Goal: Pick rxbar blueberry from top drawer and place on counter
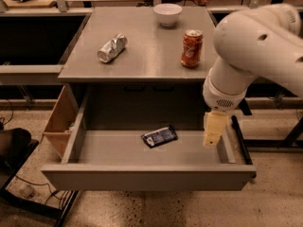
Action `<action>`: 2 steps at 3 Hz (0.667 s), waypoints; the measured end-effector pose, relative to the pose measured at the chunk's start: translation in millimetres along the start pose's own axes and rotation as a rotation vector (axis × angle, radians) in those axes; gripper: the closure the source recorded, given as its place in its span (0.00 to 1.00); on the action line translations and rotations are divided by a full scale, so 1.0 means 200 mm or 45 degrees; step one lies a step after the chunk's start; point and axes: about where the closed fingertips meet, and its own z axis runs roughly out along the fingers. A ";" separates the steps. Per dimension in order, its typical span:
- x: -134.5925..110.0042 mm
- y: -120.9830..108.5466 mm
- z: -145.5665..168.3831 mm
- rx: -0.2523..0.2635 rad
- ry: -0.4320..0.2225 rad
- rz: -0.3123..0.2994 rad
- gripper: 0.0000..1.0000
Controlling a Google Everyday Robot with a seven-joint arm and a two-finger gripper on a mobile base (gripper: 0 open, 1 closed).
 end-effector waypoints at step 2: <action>-0.33 -0.11 0.50 -0.053 -0.105 -0.147 0.00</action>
Offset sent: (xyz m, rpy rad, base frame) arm 0.0847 0.1075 -0.1281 0.1077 0.0264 0.2169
